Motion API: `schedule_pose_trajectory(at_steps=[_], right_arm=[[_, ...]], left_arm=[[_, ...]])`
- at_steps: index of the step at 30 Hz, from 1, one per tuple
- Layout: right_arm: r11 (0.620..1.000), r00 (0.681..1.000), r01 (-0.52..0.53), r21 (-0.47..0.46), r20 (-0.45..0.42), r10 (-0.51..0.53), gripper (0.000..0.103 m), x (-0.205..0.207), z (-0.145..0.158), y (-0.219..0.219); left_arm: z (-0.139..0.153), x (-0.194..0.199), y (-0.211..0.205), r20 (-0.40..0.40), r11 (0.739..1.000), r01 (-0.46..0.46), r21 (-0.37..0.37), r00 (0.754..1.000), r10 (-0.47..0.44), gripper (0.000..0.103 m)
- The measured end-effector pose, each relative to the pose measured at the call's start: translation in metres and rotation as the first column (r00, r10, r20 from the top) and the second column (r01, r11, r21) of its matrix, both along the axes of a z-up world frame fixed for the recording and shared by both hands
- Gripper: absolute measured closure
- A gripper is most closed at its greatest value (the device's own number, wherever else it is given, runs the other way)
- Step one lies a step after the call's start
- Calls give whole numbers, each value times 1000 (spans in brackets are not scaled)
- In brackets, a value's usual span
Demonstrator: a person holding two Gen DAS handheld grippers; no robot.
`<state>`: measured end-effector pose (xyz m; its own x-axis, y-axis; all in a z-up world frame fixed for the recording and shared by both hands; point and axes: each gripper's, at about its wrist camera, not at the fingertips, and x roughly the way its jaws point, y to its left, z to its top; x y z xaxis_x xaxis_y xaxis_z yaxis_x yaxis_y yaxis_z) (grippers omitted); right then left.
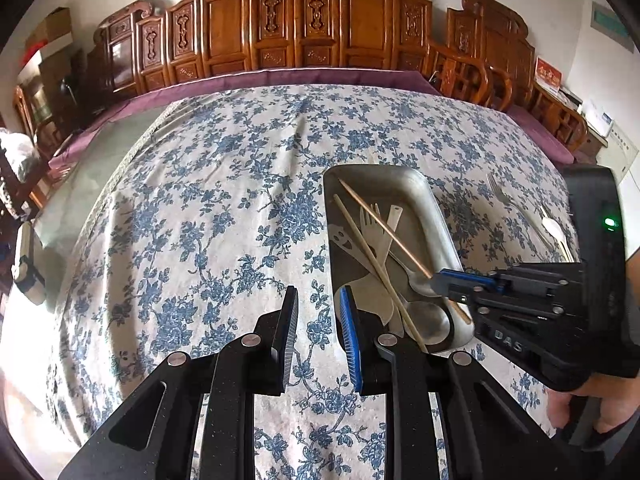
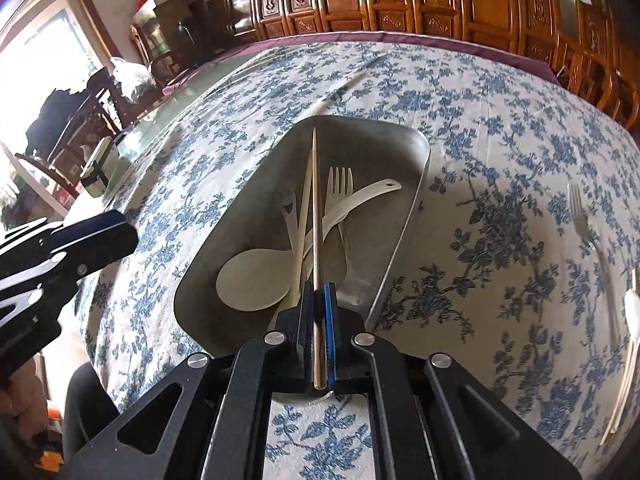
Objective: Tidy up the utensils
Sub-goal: 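Lower the wooden chopstick into the tray and open the right gripper, then move the right gripper to the pile and grasp the white plastic spoon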
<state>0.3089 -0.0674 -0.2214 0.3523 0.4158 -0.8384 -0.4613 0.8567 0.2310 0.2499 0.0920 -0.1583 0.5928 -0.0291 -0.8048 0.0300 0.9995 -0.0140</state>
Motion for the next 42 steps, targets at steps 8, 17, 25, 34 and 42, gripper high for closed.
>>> schedule_pose_trajectory(at_steps=[8, 17, 25, 34, 42], right_arm=[[999, 1000, -22, 31, -13, 22, 95, -3, -5, 4], [997, 998, -45, 60, 44, 42, 95, -8, 15, -11], [999, 990, 4, 41, 141, -10, 95, -25, 36, -89], [982, 969, 179, -62, 181, -166, 95, -19, 27, -221], [949, 940, 305, -79, 187, -287, 95, 0, -4, -295]], left_arm=[[2, -1, -3, 1, 1000, 8, 15, 1000, -8, 83], [3, 0, -17, 5, 1000, 23, 22, 1000, -23, 83], [3, 3, -64, 31, 997, 74, 33, 997, -75, 83], [-6, 13, -146, 20, 977, 212, 8, 977, -212, 82], [-26, 25, -209, -16, 953, 303, -6, 953, -303, 82]])
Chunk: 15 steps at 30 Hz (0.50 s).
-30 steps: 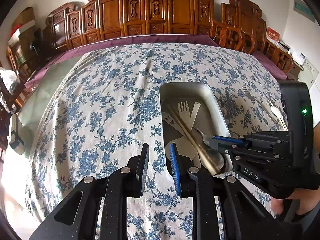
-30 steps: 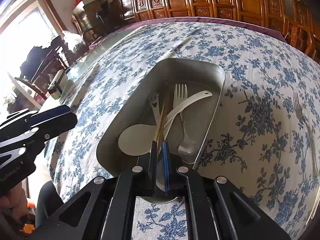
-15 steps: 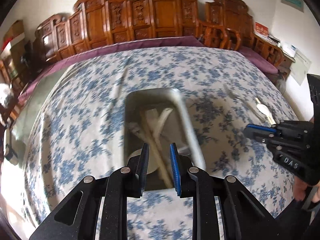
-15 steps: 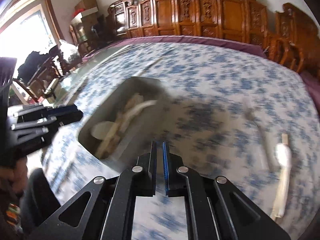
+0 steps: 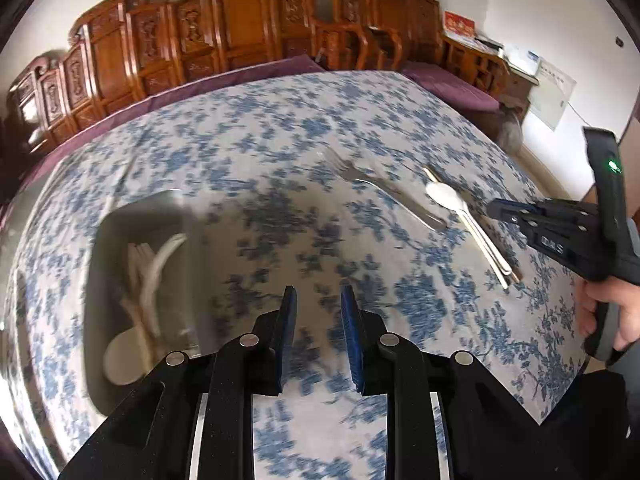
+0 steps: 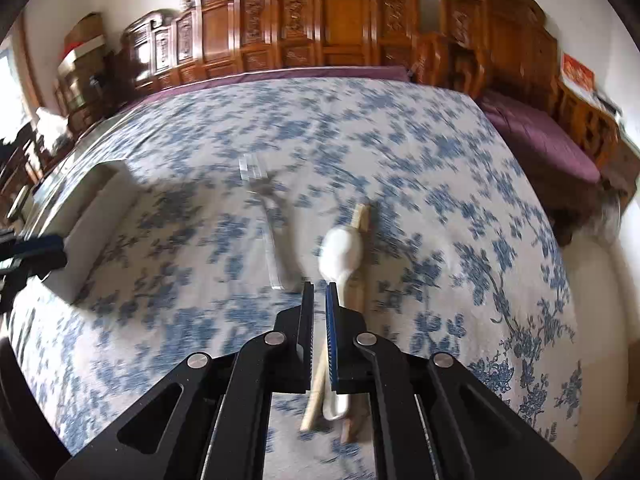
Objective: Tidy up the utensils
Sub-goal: 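Move the right gripper to the pile and grasp the white plastic spoon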
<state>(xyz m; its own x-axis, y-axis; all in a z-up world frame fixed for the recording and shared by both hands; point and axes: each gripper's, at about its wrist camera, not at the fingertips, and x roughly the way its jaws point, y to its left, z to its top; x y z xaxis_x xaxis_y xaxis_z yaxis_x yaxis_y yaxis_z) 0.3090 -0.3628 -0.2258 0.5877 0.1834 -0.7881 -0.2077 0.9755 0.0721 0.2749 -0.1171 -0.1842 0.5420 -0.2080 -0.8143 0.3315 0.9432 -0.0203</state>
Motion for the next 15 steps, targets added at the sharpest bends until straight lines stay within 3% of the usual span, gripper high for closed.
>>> schedule_pose_trajectory(at_steps=[3, 7, 15], right_arm=[[999, 1000, 20, 25, -1, -20, 95, 7, -11, -11], [1000, 1000, 10, 23, -3, -9, 84, 13, -19, -11], [998, 1000, -24, -56, -17, 23, 84, 16, -35, -3]], left_arm=[[-8, 3, -15, -13, 1000, 25, 6, 1000, -25, 82], [-17, 7, -26, -27, 999, 44, 5, 999, -44, 82], [-36, 16, -30, -56, 999, 40, -2, 998, -40, 82]])
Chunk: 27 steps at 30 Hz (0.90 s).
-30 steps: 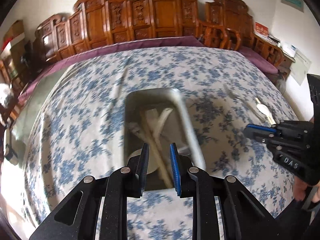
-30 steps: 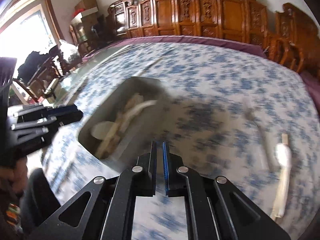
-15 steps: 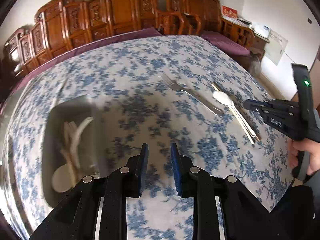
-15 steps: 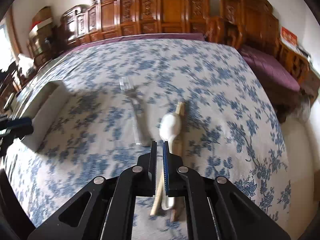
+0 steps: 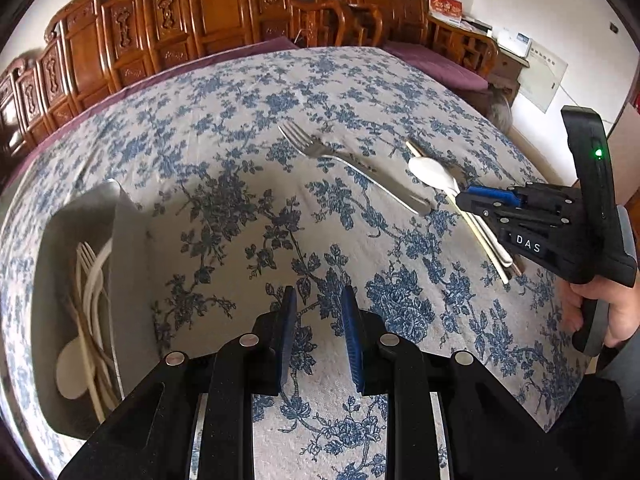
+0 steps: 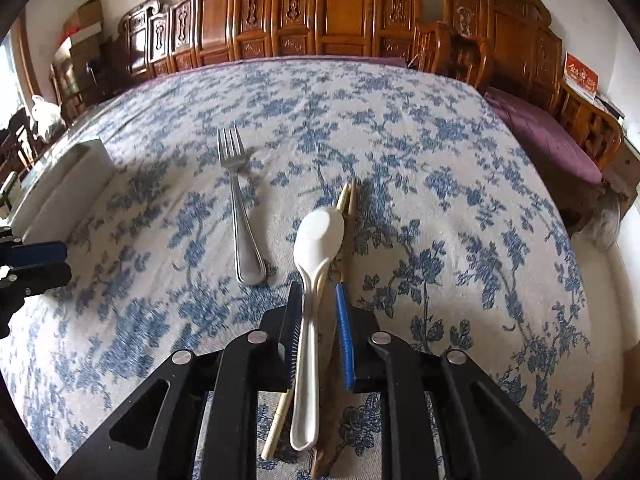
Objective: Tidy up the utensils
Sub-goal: 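Move the right gripper to the pile and grasp the white plastic spoon, then grasp the metal fork with the left gripper while the right gripper holds the white spoon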
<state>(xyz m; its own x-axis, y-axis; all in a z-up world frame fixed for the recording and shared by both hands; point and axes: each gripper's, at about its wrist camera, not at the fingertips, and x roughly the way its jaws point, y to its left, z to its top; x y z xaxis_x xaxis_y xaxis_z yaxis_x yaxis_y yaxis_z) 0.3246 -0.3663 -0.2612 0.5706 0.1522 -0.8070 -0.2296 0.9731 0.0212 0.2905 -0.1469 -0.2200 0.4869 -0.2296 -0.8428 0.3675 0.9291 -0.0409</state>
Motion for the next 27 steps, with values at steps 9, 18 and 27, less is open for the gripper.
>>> schedule_pose_trajectory(at_steps=[9, 18, 27], right_arm=[[996, 1000, -29, -89, -6, 29, 86, 3, -6, 19], [1000, 1000, 15, 10, 17, -15, 95, 8, 8, 3], [996, 997, 62, 69, 37, -65, 95, 9, 14, -17]], left_arm=[[-7, -5, 2, -2, 1000, 7, -8, 1000, -7, 82], [-15, -5, 0, -8, 1000, 7, -2, 1000, -7, 82], [-18, 24, -34, -9, 1000, 28, 5, 1000, -28, 82]])
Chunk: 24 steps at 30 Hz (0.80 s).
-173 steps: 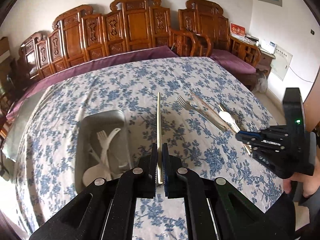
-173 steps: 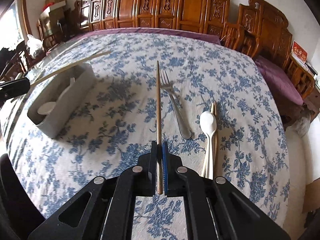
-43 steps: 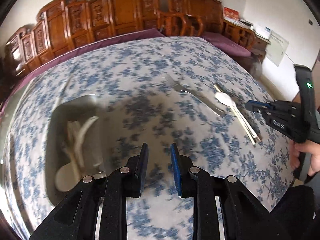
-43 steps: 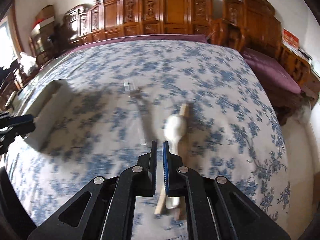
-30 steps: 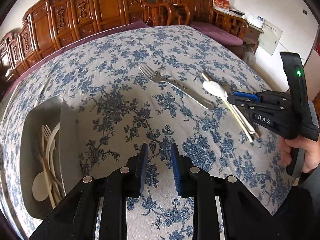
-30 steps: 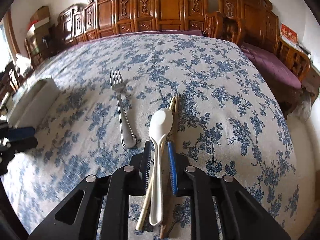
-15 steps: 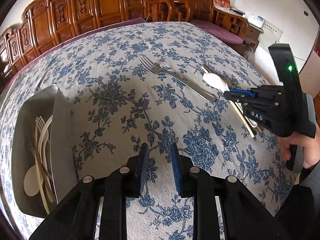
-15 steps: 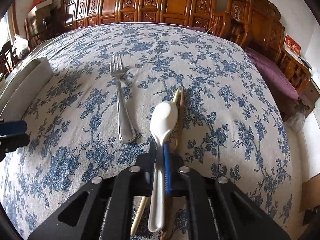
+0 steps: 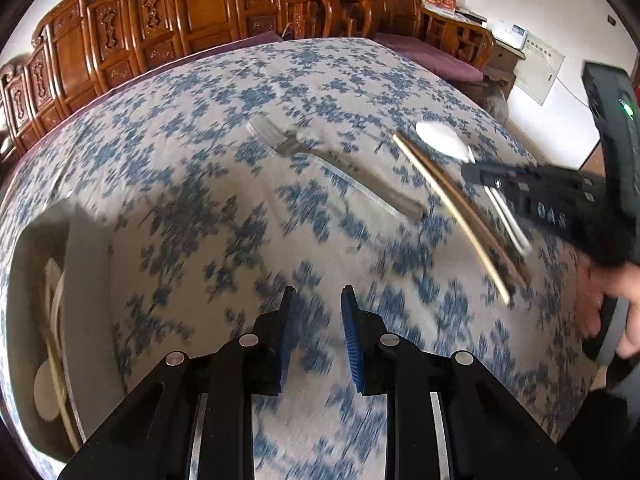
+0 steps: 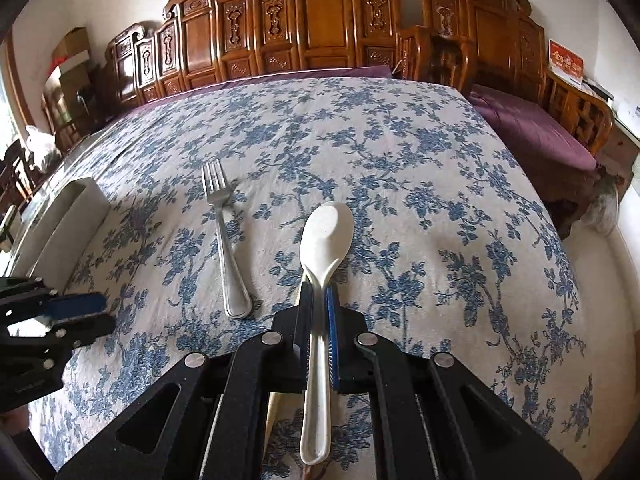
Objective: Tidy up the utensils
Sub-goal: 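Grasp the metal fork with the left gripper while the right gripper holds the white spoon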
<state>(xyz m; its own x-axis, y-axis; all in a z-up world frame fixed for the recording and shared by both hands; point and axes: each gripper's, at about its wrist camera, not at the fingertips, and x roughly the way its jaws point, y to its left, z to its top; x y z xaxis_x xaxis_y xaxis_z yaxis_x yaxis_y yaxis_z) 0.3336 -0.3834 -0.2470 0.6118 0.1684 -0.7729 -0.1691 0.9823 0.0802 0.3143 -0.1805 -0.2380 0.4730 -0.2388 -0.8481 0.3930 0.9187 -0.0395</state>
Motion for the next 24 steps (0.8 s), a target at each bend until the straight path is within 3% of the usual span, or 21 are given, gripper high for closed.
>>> schedule_pose_trajectory(at_steps=[3, 14, 18, 24], right_arm=[[1000, 1000, -2, 9, 1, 2, 95, 0, 0, -4], [999, 1000, 8, 45, 5, -8, 94, 1, 3, -14], [999, 1000, -1, 50, 16, 0, 94, 1, 6, -11], [999, 1000, -10, 44, 16, 10, 94, 1, 6, -8]], left_arm=[[0, 19, -15, 10, 1000, -6, 3, 1000, 6, 73], [-11, 85, -43, -32, 993, -110, -42, 994, 109, 72], [-15, 99, -50, -45, 992, -127, -28, 991, 125, 64], [-18, 114, -57, -57, 988, -153, 12, 987, 153, 64]])
